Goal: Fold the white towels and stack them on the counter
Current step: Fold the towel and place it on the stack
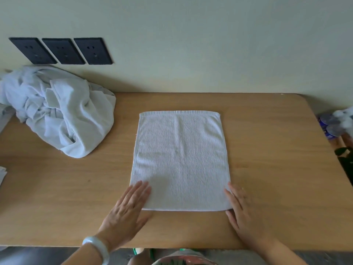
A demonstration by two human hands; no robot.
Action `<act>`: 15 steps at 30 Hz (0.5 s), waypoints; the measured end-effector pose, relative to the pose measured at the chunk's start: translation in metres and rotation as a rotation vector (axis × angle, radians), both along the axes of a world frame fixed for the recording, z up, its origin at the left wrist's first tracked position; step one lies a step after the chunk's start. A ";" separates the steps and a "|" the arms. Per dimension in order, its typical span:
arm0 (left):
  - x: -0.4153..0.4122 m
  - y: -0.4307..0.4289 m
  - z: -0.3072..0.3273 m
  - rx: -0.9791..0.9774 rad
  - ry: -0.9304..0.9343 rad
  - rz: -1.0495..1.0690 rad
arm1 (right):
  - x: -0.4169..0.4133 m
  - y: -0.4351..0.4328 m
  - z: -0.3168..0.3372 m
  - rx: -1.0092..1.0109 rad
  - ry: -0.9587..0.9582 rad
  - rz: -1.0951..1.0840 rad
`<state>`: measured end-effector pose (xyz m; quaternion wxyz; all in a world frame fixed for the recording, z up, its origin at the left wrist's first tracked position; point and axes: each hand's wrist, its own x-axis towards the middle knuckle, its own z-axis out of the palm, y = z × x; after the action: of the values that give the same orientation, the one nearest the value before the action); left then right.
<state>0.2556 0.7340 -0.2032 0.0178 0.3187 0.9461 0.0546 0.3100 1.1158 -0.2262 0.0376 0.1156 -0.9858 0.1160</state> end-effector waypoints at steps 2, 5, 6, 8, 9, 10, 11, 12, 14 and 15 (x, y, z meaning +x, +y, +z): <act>-0.004 -0.003 -0.002 -0.093 0.025 -0.101 | -0.005 0.003 0.002 0.056 0.059 0.036; -0.015 0.003 -0.008 -0.190 0.099 -0.165 | -0.012 0.003 -0.001 0.107 0.099 0.096; -0.018 0.007 -0.007 -0.198 0.120 -0.168 | -0.015 0.002 -0.001 0.121 0.119 0.102; -0.022 0.014 -0.004 -0.203 0.147 -0.144 | -0.021 -0.004 0.002 0.118 0.137 0.098; -0.022 0.018 -0.002 -0.209 0.150 -0.115 | -0.025 -0.008 0.004 0.109 0.136 0.104; -0.021 0.022 -0.002 -0.215 0.147 -0.084 | -0.027 -0.013 0.005 0.104 0.128 0.121; -0.020 0.027 -0.002 -0.221 0.137 -0.055 | -0.028 -0.017 0.004 0.097 0.109 0.149; -0.018 0.031 -0.002 -0.235 0.119 -0.027 | -0.028 -0.022 0.004 0.083 0.085 0.181; -0.015 0.043 -0.001 -0.277 0.057 0.037 | -0.028 -0.028 0.004 0.035 0.046 0.215; -0.014 0.048 -0.001 -0.282 0.041 0.066 | -0.029 -0.030 0.004 0.004 0.034 0.206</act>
<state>0.2412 0.7821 -0.2044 0.0414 0.2828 0.9545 -0.0849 0.2813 1.0857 -0.2223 0.0419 0.2182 -0.9682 0.1151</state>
